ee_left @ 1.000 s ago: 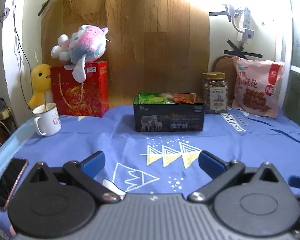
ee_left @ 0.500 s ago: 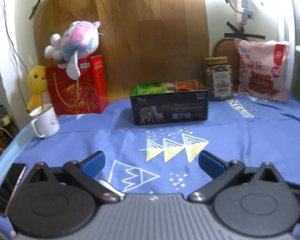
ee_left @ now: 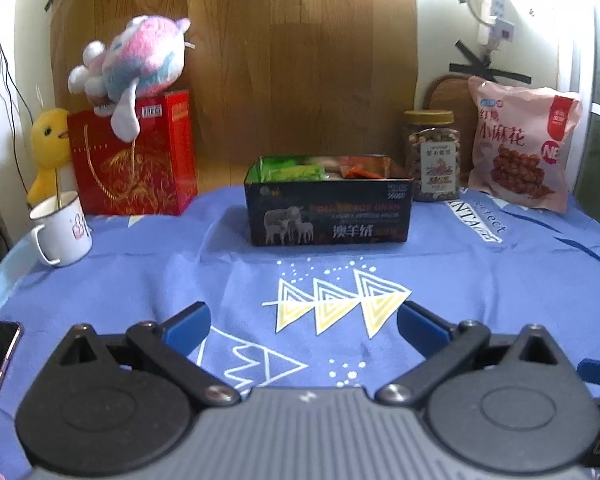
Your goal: Organize snacks
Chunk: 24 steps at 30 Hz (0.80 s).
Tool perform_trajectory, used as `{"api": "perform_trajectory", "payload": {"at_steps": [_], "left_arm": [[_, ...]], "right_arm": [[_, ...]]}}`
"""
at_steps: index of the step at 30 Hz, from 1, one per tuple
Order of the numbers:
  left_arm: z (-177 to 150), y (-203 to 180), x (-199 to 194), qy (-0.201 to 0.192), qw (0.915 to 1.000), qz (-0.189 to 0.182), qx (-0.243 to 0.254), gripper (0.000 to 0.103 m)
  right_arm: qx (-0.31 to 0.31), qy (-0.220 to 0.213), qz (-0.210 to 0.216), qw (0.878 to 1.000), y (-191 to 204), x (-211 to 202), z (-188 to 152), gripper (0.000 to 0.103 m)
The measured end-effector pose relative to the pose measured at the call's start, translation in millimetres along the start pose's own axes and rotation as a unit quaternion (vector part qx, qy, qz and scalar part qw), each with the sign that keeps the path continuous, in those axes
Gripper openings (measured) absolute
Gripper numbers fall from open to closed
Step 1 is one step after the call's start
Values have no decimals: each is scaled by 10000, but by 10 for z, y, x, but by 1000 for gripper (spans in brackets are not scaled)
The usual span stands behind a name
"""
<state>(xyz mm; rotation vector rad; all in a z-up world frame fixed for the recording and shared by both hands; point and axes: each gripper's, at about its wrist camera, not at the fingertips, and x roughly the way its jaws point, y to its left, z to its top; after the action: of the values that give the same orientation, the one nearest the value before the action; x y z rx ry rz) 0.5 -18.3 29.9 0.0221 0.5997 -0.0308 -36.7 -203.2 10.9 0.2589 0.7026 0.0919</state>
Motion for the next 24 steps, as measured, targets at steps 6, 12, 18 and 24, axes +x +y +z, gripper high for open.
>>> {"api": "perform_trajectory", "payload": {"at_steps": [6, 12, 18, 24], "left_arm": [[-11, 2, 139, 269, 9994, 100, 200, 103], [73, 49, 292, 437, 9986, 196, 207, 103], [133, 113, 421, 513, 9980, 343, 102, 103], [140, 91, 545, 539, 9969, 532, 192, 103]], "right_arm": [[-132, -35, 105, 9999, 62, 103, 118, 103], [-214, 18, 266, 9994, 148, 282, 337, 103], [-192, 77, 422, 9989, 223, 446, 404, 103], [-157, 174, 543, 9982, 229, 553, 367, 103]]}}
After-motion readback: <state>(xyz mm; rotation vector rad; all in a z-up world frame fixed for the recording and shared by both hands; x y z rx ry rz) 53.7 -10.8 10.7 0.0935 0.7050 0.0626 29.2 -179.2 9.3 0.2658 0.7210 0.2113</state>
